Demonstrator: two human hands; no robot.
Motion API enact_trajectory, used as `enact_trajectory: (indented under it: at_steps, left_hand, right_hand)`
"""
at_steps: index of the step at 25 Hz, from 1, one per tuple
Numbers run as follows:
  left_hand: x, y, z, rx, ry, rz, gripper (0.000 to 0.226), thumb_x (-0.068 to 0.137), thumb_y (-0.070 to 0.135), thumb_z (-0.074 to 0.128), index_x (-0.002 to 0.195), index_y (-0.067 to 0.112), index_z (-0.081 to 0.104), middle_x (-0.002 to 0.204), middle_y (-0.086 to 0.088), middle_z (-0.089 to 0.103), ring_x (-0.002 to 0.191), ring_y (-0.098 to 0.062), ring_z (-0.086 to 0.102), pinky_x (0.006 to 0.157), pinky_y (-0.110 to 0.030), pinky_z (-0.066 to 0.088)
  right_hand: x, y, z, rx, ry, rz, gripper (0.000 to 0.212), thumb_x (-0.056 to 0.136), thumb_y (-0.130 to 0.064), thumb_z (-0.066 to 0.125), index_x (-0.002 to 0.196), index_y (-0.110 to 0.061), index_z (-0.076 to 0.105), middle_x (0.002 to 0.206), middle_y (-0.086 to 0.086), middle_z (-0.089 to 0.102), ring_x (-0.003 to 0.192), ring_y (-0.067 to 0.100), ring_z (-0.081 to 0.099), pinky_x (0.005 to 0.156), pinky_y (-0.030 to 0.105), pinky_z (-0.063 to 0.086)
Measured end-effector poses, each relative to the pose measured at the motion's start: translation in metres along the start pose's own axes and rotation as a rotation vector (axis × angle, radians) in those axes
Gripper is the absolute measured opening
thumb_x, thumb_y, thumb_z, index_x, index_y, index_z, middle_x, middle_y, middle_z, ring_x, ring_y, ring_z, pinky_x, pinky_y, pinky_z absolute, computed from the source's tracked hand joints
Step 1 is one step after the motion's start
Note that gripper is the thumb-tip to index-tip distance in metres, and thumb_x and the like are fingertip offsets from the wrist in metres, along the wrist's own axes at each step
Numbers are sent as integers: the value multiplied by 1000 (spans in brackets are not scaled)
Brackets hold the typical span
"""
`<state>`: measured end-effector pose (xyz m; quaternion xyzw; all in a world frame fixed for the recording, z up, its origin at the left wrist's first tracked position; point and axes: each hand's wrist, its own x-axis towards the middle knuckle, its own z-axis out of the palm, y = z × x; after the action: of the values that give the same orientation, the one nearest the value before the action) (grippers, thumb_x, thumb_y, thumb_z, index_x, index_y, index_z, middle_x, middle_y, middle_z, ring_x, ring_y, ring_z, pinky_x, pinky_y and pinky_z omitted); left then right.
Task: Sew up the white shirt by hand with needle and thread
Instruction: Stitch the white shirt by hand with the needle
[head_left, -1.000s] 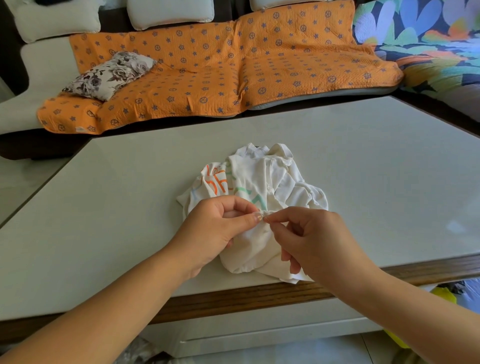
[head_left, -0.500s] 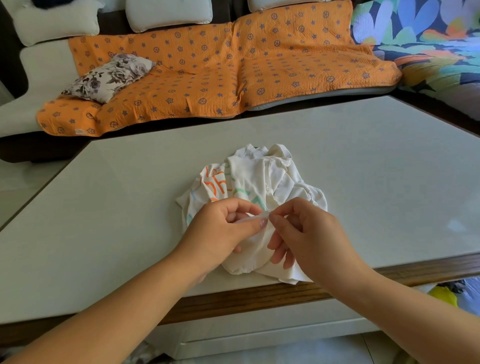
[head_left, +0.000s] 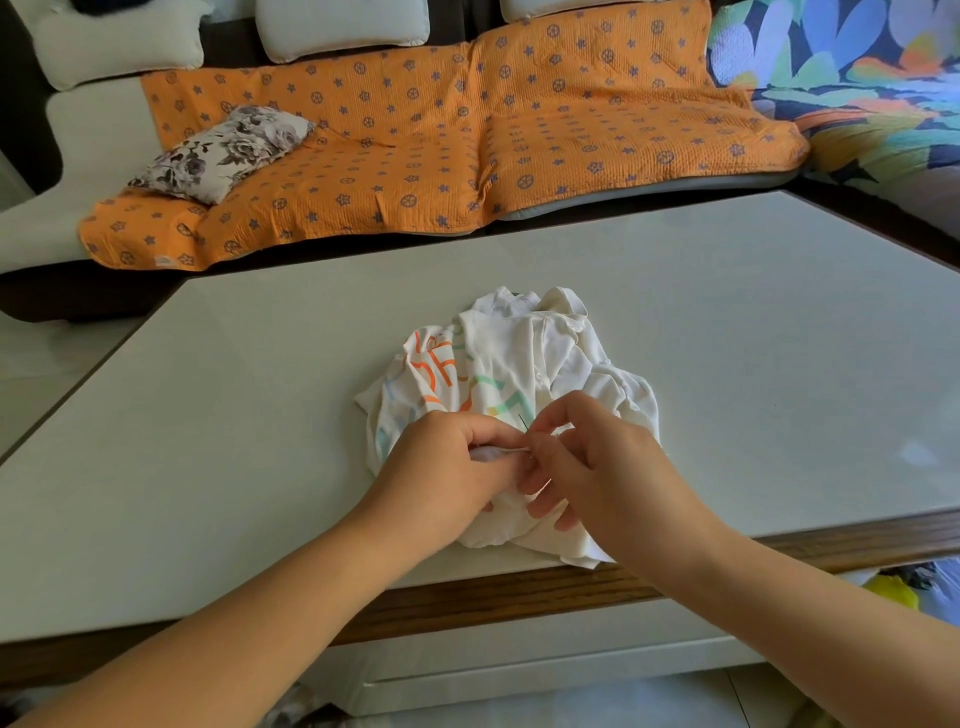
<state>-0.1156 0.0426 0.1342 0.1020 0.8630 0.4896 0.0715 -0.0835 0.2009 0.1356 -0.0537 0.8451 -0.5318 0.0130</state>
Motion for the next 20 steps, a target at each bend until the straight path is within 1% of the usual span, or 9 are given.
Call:
enact_trajectory:
  at_steps: [3, 5, 6, 8, 10, 13, 16, 18, 20]
  left_hand:
    - [0, 2, 0, -35, 1, -9, 7, 84, 33, 73, 89, 32, 77, 84, 12, 74, 77, 2, 65, 56, -14, 48]
    - [0, 2, 0, -46, 2, -21, 5, 82, 34, 73, 86, 34, 76, 83, 14, 73, 74, 2, 65, 56, -15, 48]
    - [0, 2, 0, -47, -5, -27, 5, 83, 33, 73, 87, 34, 77, 84, 14, 73, 74, 2, 64, 57, -15, 49]
    - [1, 1, 0, -71, -16, -43, 8, 84, 30, 74, 91, 31, 77, 90, 11, 74, 72, 2, 64, 59, -15, 49]
    - [1, 0, 0, -118, -32, -67, 11, 83, 30, 74, 94, 29, 77, 94, 8, 74, 68, -1, 63, 61, -17, 50]
    - [2, 0, -1, -199, -27, -106, 9, 83, 29, 74, 91, 30, 78, 93, 5, 74, 71, -13, 63, 67, -23, 55]
    - [2, 1, -2, -235, -24, -116, 9, 85, 24, 72, 92, 26, 78, 93, 4, 75, 76, -15, 64, 67, -23, 56]
    - [1, 2, -2, -240, -27, -113, 9, 86, 22, 72, 92, 24, 77, 92, 4, 74, 75, -12, 63, 64, -21, 55]
    - [0, 4, -3, -241, -32, -107, 8, 86, 21, 72, 91, 24, 77, 91, 2, 74, 73, -8, 62, 61, -20, 54]
  right_hand:
    - [6, 0, -4, -166, 84, -15, 13, 103, -30, 37, 95, -28, 47, 79, -7, 70, 59, 7, 66, 59, 25, 52]
    - [15, 1, -11, -105, 212, 22, 15, 103, -27, 36, 92, -25, 47, 84, -7, 69, 54, 8, 64, 50, 19, 45]
    - [20, 1, -16, 24, 252, 73, 15, 103, -25, 37, 94, -21, 48, 87, -5, 71, 51, 9, 64, 47, 19, 43]
    - [31, -2, -26, 475, 215, 223, 16, 105, -18, 38, 102, -9, 51, 87, 3, 74, 51, 14, 66, 43, 21, 46]
    - [37, -6, -38, 899, 147, 302, 18, 105, -9, 38, 100, 1, 51, 74, 11, 72, 53, 18, 69, 43, 21, 52]
    - [42, -11, -57, 1154, 189, 297, 21, 102, -3, 39, 85, -2, 51, 59, 9, 62, 58, 21, 71, 51, 24, 57]
    - [47, -6, -69, 1058, 270, 203, 15, 101, -4, 43, 88, -7, 51, 57, 8, 61, 75, 28, 73, 71, 38, 62]
    - [49, 2, -74, 819, 359, 145, 14, 101, -7, 46, 90, -12, 53, 58, 3, 65, 89, 28, 73, 90, 44, 56]
    - [50, 8, -76, 551, 438, 91, 11, 100, -16, 50, 91, -18, 55, 62, -2, 69, 97, 23, 72, 97, 41, 51]
